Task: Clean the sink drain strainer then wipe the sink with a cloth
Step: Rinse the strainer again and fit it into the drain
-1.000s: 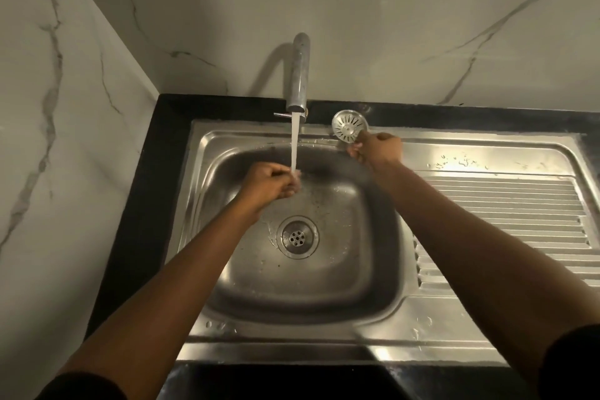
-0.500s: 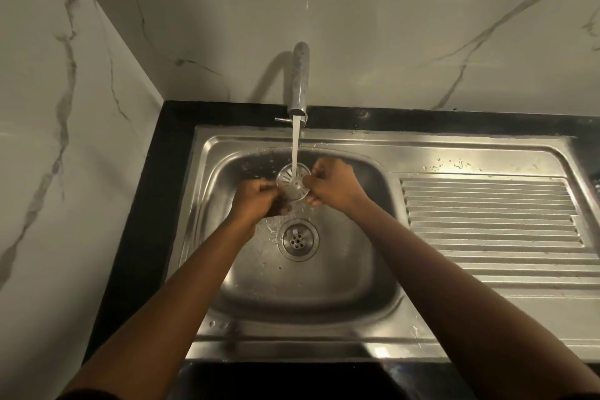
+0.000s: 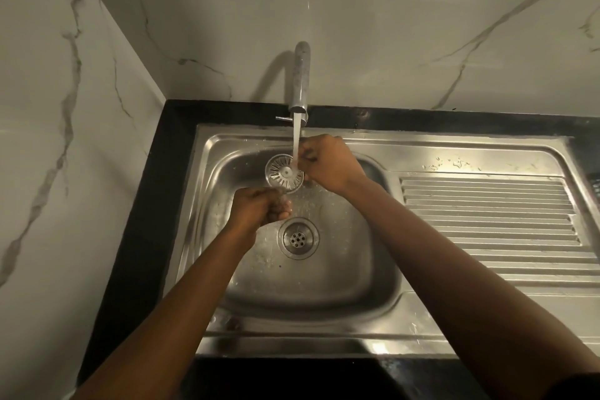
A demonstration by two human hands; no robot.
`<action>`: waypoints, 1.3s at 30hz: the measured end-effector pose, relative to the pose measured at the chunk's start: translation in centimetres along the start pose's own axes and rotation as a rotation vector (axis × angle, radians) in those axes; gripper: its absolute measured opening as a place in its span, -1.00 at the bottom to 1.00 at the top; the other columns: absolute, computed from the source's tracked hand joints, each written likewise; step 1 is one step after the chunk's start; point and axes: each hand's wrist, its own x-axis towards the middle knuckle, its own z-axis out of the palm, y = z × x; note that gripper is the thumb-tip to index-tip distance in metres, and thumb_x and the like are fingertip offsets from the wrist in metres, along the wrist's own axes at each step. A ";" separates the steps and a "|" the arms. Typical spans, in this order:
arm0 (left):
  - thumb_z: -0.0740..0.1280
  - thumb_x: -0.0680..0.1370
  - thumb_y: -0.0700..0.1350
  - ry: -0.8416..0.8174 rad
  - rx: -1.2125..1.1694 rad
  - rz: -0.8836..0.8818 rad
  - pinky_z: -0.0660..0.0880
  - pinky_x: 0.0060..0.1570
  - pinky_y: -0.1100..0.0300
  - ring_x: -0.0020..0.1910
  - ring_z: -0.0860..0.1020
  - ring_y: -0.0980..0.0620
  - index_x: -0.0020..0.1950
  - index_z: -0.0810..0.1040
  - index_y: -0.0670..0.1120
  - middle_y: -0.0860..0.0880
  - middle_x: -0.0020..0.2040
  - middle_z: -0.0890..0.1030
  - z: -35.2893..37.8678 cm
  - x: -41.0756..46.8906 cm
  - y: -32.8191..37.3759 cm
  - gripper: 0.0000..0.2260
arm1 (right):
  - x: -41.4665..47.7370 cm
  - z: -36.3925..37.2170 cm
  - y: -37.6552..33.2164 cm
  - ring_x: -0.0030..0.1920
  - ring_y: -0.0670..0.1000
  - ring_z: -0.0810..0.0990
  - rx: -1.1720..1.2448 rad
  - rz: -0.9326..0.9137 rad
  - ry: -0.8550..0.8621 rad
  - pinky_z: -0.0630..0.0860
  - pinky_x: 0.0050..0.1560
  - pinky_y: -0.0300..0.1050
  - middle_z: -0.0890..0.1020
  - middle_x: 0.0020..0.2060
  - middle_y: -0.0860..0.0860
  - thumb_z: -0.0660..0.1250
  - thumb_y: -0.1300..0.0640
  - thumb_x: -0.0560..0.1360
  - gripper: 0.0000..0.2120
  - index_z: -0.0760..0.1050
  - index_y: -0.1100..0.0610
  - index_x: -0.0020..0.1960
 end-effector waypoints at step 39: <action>0.46 0.61 -0.24 0.114 0.333 0.407 0.74 -0.11 0.07 -0.23 0.77 -0.11 -0.11 0.75 -0.10 -0.14 -0.23 0.77 0.1 -1.3 0.0 -0.86 | -3.1 0.9 2.0 -0.28 0.05 0.76 0.477 0.279 0.167 0.74 -0.14 0.00 0.75 -0.27 0.03 0.52 0.33 0.49 -0.84 0.61 0.11 -0.13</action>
